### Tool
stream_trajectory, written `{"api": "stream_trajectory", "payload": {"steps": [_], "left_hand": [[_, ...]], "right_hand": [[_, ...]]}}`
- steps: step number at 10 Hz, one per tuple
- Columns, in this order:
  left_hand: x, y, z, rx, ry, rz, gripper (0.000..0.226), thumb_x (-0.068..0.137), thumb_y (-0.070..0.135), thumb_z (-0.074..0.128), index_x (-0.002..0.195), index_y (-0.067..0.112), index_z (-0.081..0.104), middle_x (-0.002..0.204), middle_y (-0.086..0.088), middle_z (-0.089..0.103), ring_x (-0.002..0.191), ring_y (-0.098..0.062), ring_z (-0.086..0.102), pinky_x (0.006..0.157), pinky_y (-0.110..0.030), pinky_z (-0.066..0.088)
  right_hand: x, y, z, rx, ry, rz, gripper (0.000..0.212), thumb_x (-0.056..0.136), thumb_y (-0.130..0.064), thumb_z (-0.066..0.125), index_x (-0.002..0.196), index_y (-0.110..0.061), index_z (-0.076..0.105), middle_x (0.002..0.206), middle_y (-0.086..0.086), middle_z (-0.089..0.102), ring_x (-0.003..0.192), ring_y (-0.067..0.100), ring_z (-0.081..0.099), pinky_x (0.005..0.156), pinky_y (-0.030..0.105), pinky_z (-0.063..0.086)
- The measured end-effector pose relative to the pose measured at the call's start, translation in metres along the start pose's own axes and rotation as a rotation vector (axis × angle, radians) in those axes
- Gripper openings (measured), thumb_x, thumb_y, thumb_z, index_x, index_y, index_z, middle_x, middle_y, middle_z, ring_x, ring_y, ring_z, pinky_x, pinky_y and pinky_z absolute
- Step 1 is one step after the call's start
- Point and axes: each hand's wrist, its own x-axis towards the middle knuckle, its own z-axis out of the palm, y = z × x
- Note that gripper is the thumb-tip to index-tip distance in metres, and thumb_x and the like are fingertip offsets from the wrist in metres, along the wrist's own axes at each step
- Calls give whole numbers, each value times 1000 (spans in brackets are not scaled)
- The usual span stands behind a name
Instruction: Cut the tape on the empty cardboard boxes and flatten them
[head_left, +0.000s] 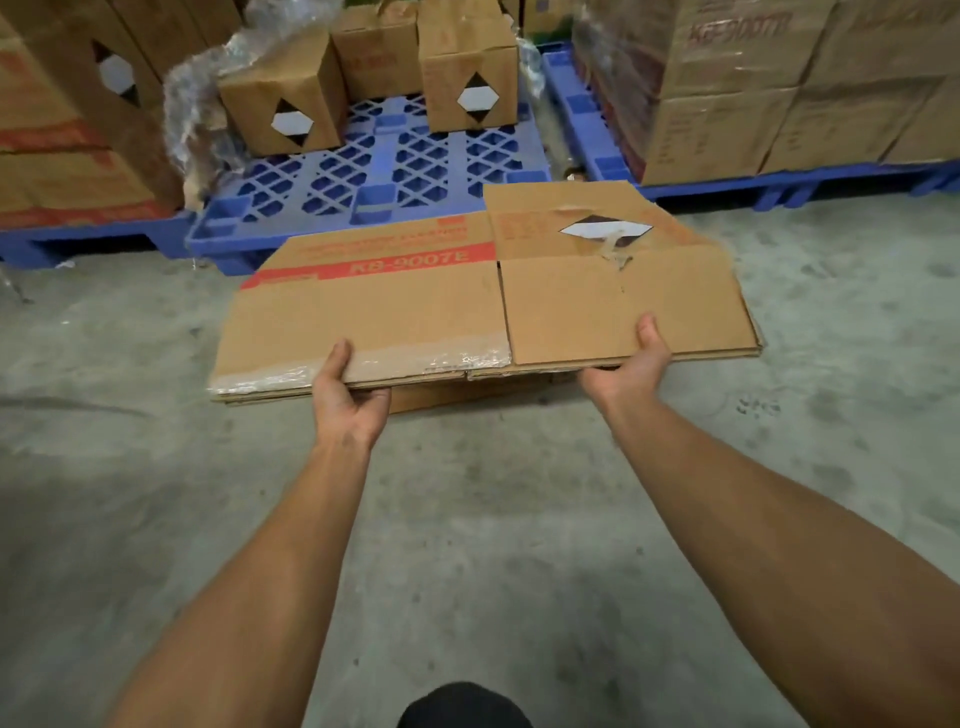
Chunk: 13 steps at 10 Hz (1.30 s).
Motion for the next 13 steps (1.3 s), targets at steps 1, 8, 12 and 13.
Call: {"api": "stream_trajectory", "payload": {"steps": [1, 8, 12, 13], "left_hand": [[42, -20, 0, 50, 37, -15, 14, 87, 16, 69, 100, 21, 70, 104, -5, 72, 100, -23, 67, 103, -44, 47], [232, -110, -32, 232, 309, -275, 18, 103, 6, 39, 119, 3, 48, 137, -16, 50, 129, -35, 46, 95, -56, 41], [221, -125, -49, 891, 390, -408, 21, 102, 16, 45, 119, 6, 52, 115, -14, 60, 100, -33, 60, 88, -49, 51], [196, -132, -38, 1085, 335, -221, 24, 99, 14, 47, 121, 5, 53, 110, -13, 58, 96, -32, 58, 93, -49, 49]], "right_hand": [[44, 0, -4, -1, 13, 0, 37, 89, -38, 66, 120, -19, 67, 112, 8, 72, 103, 31, 68, 93, 50, 53], [251, 39, -57, -589, 326, 224, 15, 89, -10, 70, 100, -15, 62, 112, 6, 65, 83, 19, 62, 74, 34, 53], [253, 47, -70, -989, 437, 171, 33, 92, -24, 65, 119, -14, 49, 131, 11, 54, 113, 30, 55, 88, 39, 49], [233, 53, -67, -1166, 342, 66, 42, 96, -16, 52, 136, -5, 43, 143, 22, 45, 117, 34, 51, 90, 39, 44]]}}
